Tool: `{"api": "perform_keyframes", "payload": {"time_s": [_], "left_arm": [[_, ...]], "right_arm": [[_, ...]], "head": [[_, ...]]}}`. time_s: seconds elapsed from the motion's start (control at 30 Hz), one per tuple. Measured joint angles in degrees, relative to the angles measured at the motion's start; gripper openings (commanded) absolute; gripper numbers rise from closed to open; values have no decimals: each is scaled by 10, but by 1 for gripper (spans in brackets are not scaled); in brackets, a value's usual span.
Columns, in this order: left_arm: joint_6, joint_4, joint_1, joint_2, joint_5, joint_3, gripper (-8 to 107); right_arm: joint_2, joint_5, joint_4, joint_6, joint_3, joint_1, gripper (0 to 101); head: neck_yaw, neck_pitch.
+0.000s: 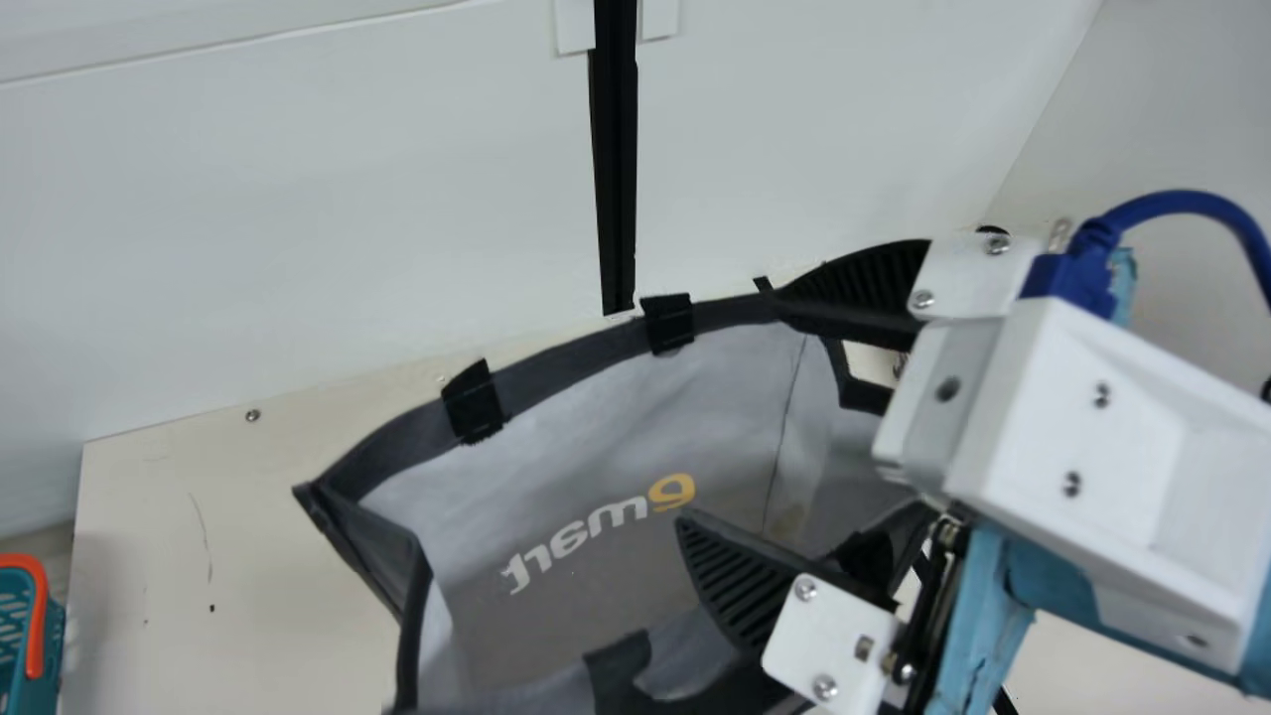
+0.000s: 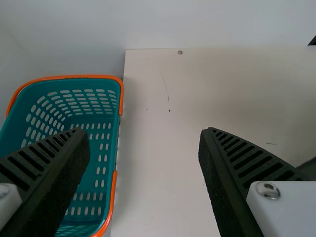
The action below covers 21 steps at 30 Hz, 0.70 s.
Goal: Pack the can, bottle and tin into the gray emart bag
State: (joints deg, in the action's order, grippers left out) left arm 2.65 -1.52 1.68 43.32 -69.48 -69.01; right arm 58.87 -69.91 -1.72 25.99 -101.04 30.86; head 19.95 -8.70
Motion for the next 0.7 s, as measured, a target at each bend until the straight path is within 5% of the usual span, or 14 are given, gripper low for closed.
{"api": "perform_keyframes", "payload": {"time_s": [0.7], "left_arm": [[0,0,0,0,0,0,90]], "right_arm": [[-10,0,44,-1,-14,-184,91]], "head": [[0,0]]}}
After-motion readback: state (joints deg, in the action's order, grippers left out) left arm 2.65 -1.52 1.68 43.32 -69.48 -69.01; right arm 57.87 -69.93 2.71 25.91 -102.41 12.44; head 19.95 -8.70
